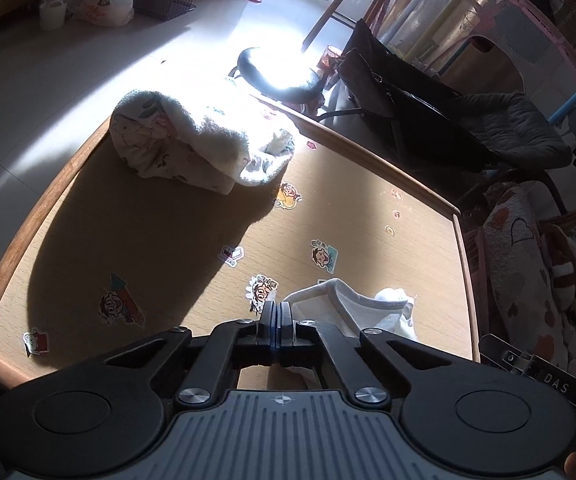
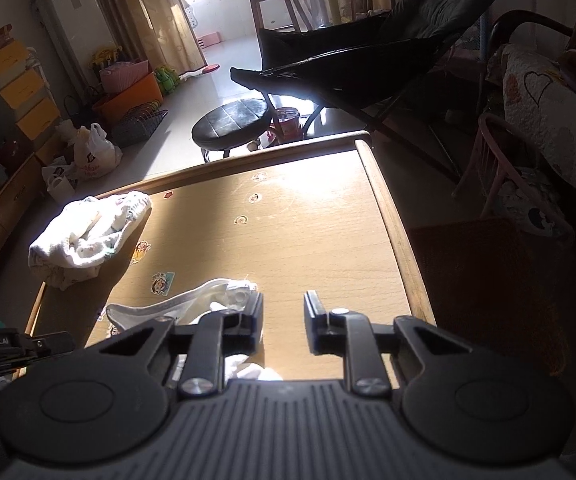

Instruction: Fold clothes

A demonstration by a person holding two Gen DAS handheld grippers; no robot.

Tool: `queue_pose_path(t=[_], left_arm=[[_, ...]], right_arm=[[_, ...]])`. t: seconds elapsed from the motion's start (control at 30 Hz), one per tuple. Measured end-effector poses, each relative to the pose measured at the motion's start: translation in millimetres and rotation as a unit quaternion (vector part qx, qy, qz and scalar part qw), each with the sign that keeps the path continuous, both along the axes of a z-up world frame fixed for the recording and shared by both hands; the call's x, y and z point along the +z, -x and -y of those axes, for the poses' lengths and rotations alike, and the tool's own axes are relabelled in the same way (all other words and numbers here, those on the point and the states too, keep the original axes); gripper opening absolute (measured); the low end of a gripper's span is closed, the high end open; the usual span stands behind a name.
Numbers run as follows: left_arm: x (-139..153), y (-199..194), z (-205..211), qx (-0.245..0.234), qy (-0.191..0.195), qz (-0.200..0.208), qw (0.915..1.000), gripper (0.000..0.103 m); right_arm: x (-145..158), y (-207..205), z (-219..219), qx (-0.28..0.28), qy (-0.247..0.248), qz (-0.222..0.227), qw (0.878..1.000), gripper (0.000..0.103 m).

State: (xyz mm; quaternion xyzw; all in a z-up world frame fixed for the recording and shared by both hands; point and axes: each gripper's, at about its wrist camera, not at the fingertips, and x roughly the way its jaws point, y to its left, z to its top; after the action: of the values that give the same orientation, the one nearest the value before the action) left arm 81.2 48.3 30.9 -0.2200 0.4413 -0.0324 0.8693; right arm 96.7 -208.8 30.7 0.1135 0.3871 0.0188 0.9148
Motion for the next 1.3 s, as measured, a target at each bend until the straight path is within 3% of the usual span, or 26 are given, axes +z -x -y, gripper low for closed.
queue_pose_path(t=[0.1, 0.3, 0.53, 0.77, 1.0, 1.23, 1.3], left_arm=[[-1.9, -2.4, 3.5, -0.012, -0.009, 0.004, 0.9999, 0.0], [-4.8, -5.5, 9.7, -0.023, -0.039, 0.009, 0.9989, 0.0], [-5.8, -4.1, 13.2, -0.042, -0.074, 0.023, 0.9961, 0.0], [-9.4, -0.3, 16.9, -0.068, -0.083, 0.05, 0.9929, 0.0], [-16.5, -4.5, 19.6, -0.084, -0.083, 0.05, 0.9918, 0.0], [-20.1, -7.0, 18.4, -0.083, -0.06, 0.064, 0.9927, 0.011], [-22.0, -8.8, 21.0, -0.097, -0.067, 0.064, 0.9909, 0.011]], right_arm=[[-2.1, 0.4, -1.7, 0.005, 0.0, 0.006, 1.0, 0.001], [-0.9, 1.2, -7.6, 0.029, 0.009, 0.024, 0.999, 0.0], [-5.9, -2.7, -7.0, 0.031, 0.006, 0.01, 0.999, 0.0], [-9.8, -5.0, -5.8, 0.036, 0.005, 0.004, 0.999, 0.0], [-9.3, -10.6, -6.4, 0.042, -0.011, -0.01, 0.999, 0.002], [-13.4, -15.7, -0.6, 0.028, -0.019, -0.018, 0.999, 0.01], [-15.9, -17.8, 1.2, 0.029, -0.029, -0.024, 0.999, 0.038]])
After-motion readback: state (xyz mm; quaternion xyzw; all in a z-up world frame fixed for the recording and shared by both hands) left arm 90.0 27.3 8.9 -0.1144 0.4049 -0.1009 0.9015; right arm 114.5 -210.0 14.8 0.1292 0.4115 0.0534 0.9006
